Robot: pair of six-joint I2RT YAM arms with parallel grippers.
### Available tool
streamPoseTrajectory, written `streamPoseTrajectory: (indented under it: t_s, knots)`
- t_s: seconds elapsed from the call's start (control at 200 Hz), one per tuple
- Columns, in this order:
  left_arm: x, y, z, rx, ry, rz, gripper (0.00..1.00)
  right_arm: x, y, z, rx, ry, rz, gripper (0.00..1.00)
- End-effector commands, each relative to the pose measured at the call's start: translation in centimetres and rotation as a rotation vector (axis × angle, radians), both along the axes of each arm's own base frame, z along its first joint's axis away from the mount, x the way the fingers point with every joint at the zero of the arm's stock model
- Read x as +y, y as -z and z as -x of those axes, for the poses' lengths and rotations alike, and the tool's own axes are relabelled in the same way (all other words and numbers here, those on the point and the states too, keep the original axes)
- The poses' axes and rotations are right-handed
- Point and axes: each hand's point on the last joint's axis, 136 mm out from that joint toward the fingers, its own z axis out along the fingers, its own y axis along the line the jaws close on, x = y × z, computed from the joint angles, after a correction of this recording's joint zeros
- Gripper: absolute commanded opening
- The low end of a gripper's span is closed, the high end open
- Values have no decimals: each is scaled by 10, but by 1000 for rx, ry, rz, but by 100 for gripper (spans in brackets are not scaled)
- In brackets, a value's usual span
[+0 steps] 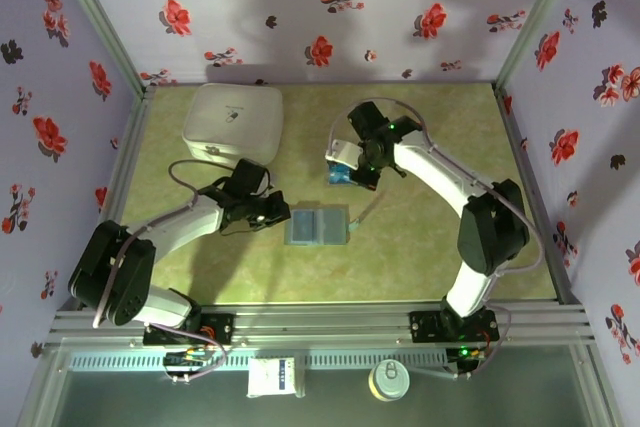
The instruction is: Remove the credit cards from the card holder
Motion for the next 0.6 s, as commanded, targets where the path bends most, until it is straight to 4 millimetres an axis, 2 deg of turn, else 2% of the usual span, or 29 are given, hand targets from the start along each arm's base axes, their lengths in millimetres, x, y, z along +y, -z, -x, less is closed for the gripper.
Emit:
streamPoseTrajectory:
  t_s: [0.0,0.385,0.595]
  knots:
    - [8,-2,-1,-6,-26,-11,4,1,-2,-7,24,-82,14,0]
    - [14,1,-4,16,-43,-25,4,23,6,-49,74,-136,-12,0]
    - [18,2,-5,28,-44,-38,4,29,13,-62,99,-164,1,0]
